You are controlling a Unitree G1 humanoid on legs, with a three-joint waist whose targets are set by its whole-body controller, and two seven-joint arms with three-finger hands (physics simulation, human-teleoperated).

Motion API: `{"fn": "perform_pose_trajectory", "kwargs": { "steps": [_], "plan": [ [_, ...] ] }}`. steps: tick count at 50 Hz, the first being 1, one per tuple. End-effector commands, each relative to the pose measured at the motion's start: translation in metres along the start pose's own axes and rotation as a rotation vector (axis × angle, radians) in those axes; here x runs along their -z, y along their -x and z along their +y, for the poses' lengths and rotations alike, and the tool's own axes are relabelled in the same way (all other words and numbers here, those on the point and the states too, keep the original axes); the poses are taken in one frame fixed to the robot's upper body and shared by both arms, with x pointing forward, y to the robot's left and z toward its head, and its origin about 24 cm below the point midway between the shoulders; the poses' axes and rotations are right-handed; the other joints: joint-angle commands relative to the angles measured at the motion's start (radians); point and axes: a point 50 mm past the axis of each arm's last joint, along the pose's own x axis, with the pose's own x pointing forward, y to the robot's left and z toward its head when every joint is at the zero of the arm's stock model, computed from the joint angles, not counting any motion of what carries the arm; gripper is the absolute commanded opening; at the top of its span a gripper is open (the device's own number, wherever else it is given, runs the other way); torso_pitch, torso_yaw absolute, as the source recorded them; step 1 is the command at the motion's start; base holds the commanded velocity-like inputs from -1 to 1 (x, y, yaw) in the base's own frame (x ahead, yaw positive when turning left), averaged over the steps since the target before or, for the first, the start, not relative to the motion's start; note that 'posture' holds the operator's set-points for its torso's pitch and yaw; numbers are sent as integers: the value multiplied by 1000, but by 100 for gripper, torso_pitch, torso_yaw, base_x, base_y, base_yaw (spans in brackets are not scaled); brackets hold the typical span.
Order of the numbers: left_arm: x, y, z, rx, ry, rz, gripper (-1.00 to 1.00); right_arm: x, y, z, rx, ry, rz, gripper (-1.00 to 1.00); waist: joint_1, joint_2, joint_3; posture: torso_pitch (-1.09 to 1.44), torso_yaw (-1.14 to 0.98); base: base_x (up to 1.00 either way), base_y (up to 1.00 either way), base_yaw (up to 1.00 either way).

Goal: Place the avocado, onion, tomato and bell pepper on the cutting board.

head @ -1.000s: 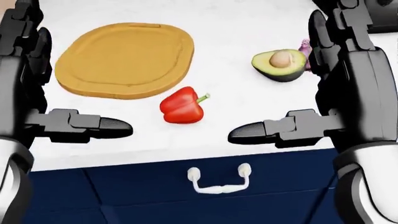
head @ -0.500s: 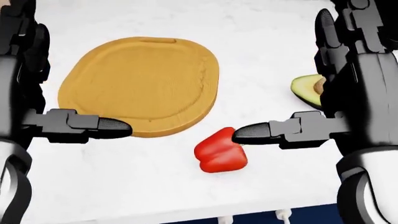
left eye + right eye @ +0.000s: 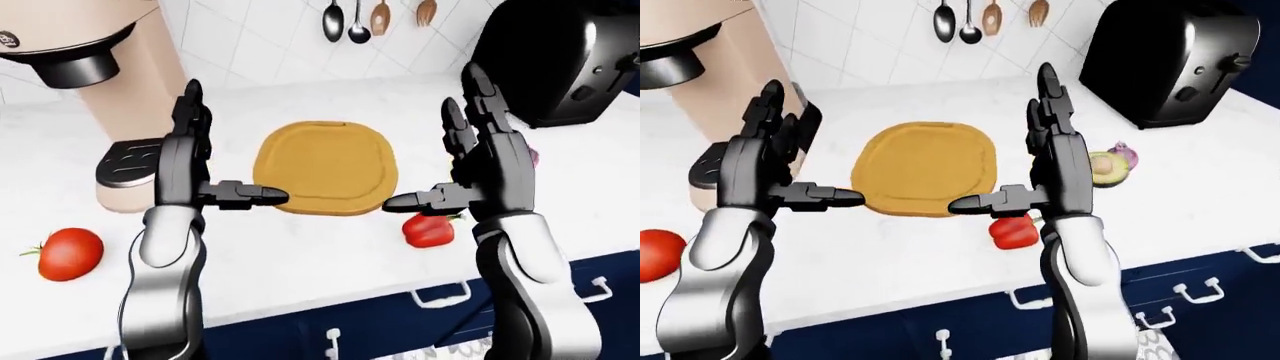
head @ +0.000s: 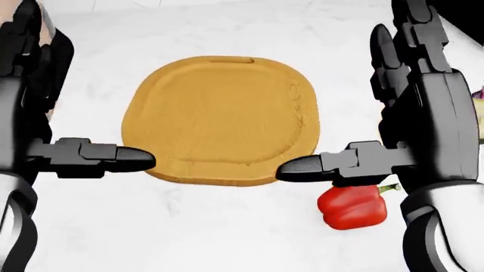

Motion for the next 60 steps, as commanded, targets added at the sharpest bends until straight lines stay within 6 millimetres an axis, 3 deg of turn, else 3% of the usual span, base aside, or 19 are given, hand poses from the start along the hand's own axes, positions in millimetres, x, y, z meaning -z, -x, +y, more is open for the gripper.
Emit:
{"fn": "perform_pose_trajectory", "kwargs": {
  "steps": [1, 5, 10, 14, 16, 17, 19, 21, 22, 23, 24, 26, 32, 35, 37, 39, 41, 50, 60],
  "plan": [
    [-22, 2, -1, 3, 0, -120, 100, -18, 1, -2, 19, 13, -106, 100, -10, -3, -25, 0, 0, 0, 0, 0],
    [-22, 3, -1, 4, 0, -121, 100, -20, 1, -2, 17, 16, -113, 100, -16, -39, -17, 0, 0, 0, 0, 0],
    [-22, 3, 0, 4, 0, -122, 100, -19, 2, -3, 21, 26, -111, 100, -9, -49, -29, 0, 0, 0, 0, 0],
    [-21, 3, 0, 4, 1, -121, 100, -21, 3, -2, 16, 24, -124, 100, 1, -58, -25, 0, 0, 0, 0, 0],
    [-21, 3, 0, 4, 2, -120, 100, -22, 2, -1, 11, 30, -128, 100, 7, -55, -47, 0, 0, 0, 0, 21],
    [-21, 3, 0, 4, 0, -120, 100, -21, 2, -1, 11, 32, -127, 100, 12, -64, -48, 0, 0, 11, 0, 61],
    [-21, 3, 0, 3, 0, -120, 100, -21, 3, -1, 14, 31, -127, 100, 6, -90, -27, 0, 0, 11, 0, 62],
    [-20, 3, 0, 4, 3, -120, 100, -22, 3, -1, 12, 31, -128, 100, 4, -124, -21, 0, 0, 12, 0, 62],
    [-20, 3, 0, 3, 0, -120, 100, -22, 3, -1, 12, 35, -128, 100, 3, -148, -21, 0, 0, 12, 0, 62],
    [-20, 3, 0, 2, 0, -121, 100, -23, 3, -2, 13, 35, -128, 100, -1, -189, -38, 0, 0, 12, 0, 62],
    [-20, 2, 0, 3, 0, -120, 100, -23, 3, -2, 13, 36, -128, 100, -5, -142, -19, 0, 0, 12, 0, 62],
    [-20, 2, 0, 3, 2, -121, 100, -22, 3, -2, 14, 36, -128, 100, 13, -161, -28, 0, 0, 12, 0, 62],
    [-20, 3, 1, -2, 1, -122, 100, -19, 2, -3, 30, 48, -113, 100, 3, -125, -23, 0, 0, 4, 0, 15],
    [-20, 3, 1, -2, 0, -121, 100, -18, 2, -3, 32, 42, -109, 100, -12, -87, -20, 0, 0, 0, 0, 0],
    [-20, 4, 2, -3, 2, -121, 100, -18, 2, -4, 38, 40, -109, 100, -22, -43, -29, 0, 0, 0, 0, 0],
    [-22, 5, 2, -1, 9, -127, 100, -17, 2, -4, 46, 43, -106, 100, -26, -57, -22, 0, 0, 0, 0, 0],
    [-21, 5, 3, -5, -2, -123, 100, -17, 2, -4, 47, 40, -106, 100, -26, -60, -34, 0, 0, 0, 0, 0],
    [-24, 9, 10, -28, -22, -127, 100, -17, 2, -4, 46, 43, -104, 100, -13, -73, -42, 0, 0, 0, 0, 0],
    [-23, 16, 46, -254, -122, -92, 100, -16, -2, -5, 52, 59, -102, 100, -6, -74, -41, 0, 0, 0, 0, 0]
  ]
}}
